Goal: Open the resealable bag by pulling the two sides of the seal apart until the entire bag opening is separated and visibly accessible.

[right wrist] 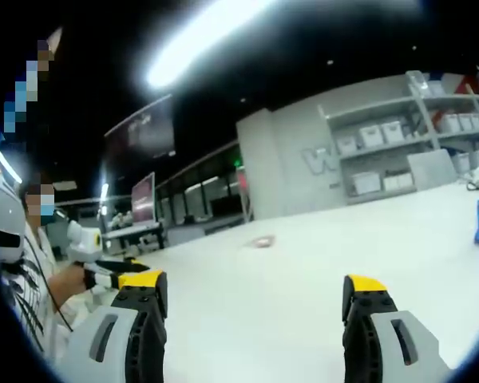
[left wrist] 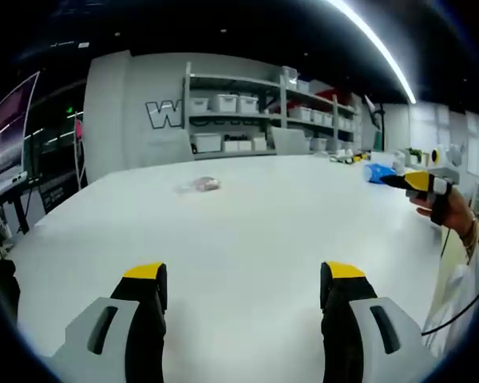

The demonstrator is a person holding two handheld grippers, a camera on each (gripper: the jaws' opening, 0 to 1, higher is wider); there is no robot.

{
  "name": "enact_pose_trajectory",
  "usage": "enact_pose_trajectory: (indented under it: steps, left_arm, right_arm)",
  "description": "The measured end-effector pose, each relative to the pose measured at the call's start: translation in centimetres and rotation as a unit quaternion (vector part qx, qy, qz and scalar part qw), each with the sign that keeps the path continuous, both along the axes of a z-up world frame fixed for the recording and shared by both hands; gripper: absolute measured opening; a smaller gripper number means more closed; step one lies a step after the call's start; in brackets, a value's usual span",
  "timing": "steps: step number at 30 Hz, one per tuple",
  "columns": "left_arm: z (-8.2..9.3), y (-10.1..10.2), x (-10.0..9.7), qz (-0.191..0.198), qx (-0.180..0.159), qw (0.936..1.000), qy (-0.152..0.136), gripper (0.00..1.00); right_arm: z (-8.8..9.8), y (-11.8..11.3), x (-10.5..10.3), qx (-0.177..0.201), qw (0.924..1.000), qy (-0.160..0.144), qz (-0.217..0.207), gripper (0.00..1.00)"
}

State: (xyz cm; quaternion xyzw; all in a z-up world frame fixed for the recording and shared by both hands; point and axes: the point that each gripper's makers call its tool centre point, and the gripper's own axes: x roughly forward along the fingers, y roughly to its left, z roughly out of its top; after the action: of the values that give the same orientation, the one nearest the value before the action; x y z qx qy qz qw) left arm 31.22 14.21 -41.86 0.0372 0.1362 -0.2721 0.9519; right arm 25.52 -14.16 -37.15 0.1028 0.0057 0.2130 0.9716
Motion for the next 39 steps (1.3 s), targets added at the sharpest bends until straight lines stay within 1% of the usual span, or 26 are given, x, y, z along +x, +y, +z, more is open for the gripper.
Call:
enact_pose_trajectory:
  steps: [13, 20, 23, 33, 39]
  left_arm:
    - [-0.09, 0.09, -0.15, 0.001, -0.001, 1.0000, 0.000, 0.77]
    - [0.47, 0.12, -0.19, 0.001, -0.002, 1.0000, -0.009, 0.77]
    - [0.28, 0.10, -0.19, 0.001, 0.001, 1.0000, -0.008, 0.77]
    - [0.27, 0.36, -0.23, 0.005, 0.001, 1.0000, -0.007, 0.77]
    - [0.40, 0.46, -0.10, 0.006, -0.001, 0.9999, -0.008, 0.77]
  right_arm:
    - [-0.24, -0.02, -0.19, 0.000, 1.0000, 0.002, -0.002, 0.92]
    - [-0.23, 0.11, -0.16, -0.007, 1.0000, 0.005, -0.003, 0.92]
    - [-0.28, 0.03, -0.20, -0.013, 0.9999, 0.007, -0.005, 0.92]
    - [-0.72, -0.37, -0.10, -0.014, 0.9997, 0.015, -0.009, 0.91]
    - [-0.52, -0.35, -0.03, -0.017, 0.9997, 0.014, -0.010, 0.91]
